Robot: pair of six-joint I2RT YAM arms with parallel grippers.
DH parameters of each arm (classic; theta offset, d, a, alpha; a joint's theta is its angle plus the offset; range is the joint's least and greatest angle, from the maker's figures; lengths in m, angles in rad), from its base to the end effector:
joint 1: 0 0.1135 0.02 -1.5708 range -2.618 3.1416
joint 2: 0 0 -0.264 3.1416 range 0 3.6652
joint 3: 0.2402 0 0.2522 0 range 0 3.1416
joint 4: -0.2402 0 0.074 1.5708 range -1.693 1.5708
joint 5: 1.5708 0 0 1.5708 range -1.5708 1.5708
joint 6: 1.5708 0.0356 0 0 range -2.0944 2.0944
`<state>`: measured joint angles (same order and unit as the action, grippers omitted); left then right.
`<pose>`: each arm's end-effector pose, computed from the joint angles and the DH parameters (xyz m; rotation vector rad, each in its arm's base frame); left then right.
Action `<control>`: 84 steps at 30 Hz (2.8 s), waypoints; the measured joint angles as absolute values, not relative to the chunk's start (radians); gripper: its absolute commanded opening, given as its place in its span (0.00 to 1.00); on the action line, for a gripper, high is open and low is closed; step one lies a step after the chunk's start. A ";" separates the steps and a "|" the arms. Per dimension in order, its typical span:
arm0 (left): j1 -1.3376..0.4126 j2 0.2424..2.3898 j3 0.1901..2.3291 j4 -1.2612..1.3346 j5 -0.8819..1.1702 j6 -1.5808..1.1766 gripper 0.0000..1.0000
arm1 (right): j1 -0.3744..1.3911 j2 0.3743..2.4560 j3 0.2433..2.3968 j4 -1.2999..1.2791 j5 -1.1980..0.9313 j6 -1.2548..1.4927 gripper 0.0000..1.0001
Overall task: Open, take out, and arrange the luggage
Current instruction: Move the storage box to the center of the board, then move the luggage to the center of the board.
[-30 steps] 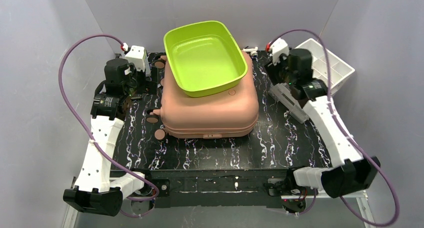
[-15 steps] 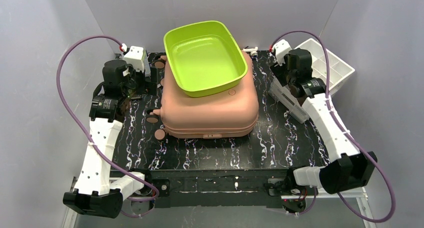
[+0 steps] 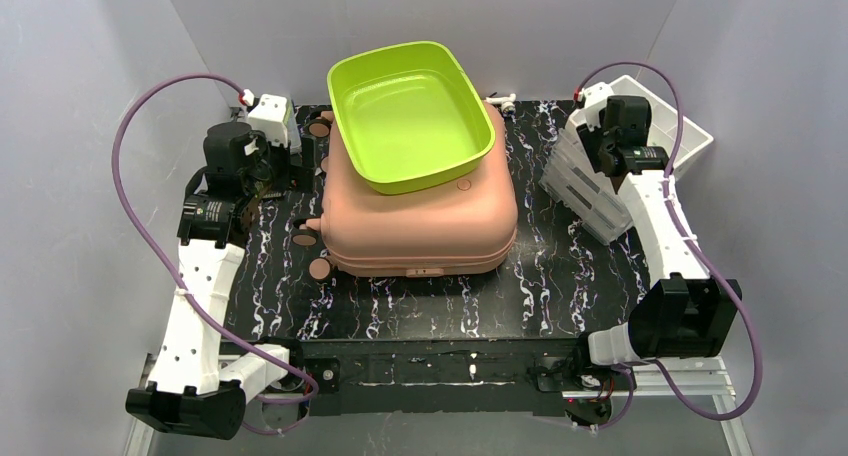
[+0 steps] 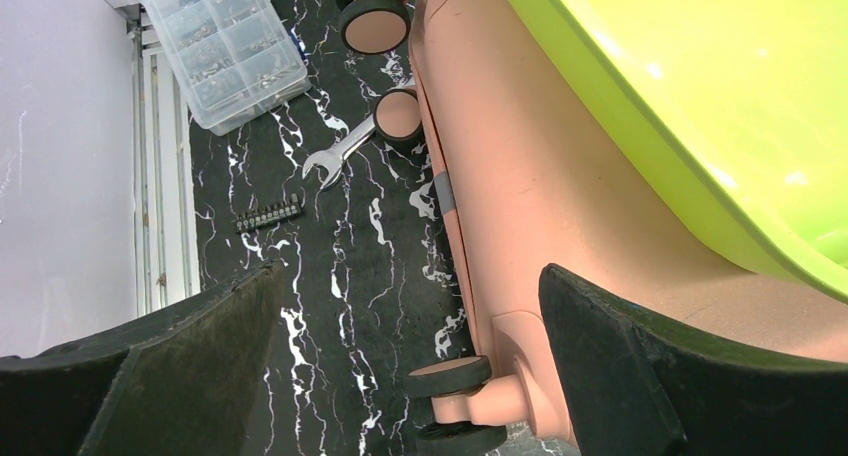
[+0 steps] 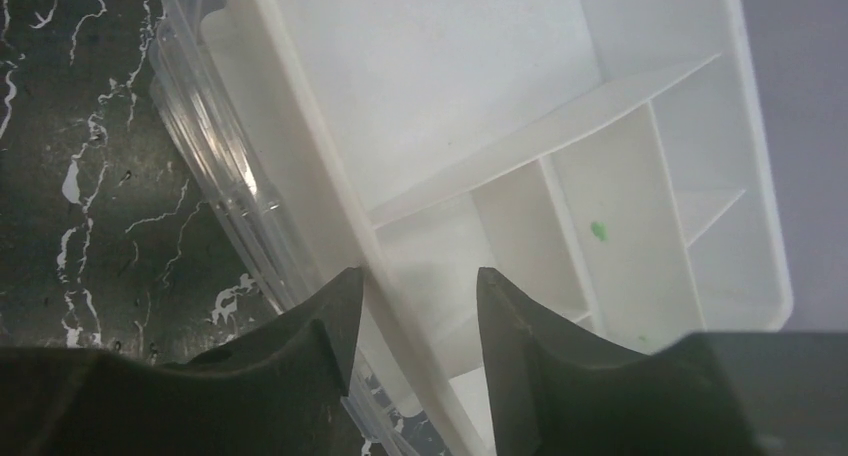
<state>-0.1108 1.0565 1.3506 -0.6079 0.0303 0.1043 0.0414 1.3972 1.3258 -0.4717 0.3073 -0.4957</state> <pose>0.2100 -0.0245 0.4380 0.2229 1.8713 -0.0330 0.3156 0.0023 0.3601 -0.3864 2.1074 -0.5934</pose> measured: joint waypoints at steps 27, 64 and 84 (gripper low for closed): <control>-0.108 1.269 1.619 -0.685 0.050 0.145 0.98 | 0.029 1.401 1.428 -0.741 0.338 -0.084 0.01; -0.052 1.615 1.593 -0.651 -0.090 -0.048 0.65 | 0.039 1.174 1.447 -0.481 -0.212 -0.087 0.85; -0.237 1.698 1.529 -0.679 -0.181 -0.019 0.00 | 0.040 1.242 1.348 -0.359 -0.505 -0.022 0.88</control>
<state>-0.2371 1.6981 1.5288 -0.6788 -0.1814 -0.0189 0.0399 1.2415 1.3479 -0.3588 -0.5045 -0.0216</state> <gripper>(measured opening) 0.007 0.877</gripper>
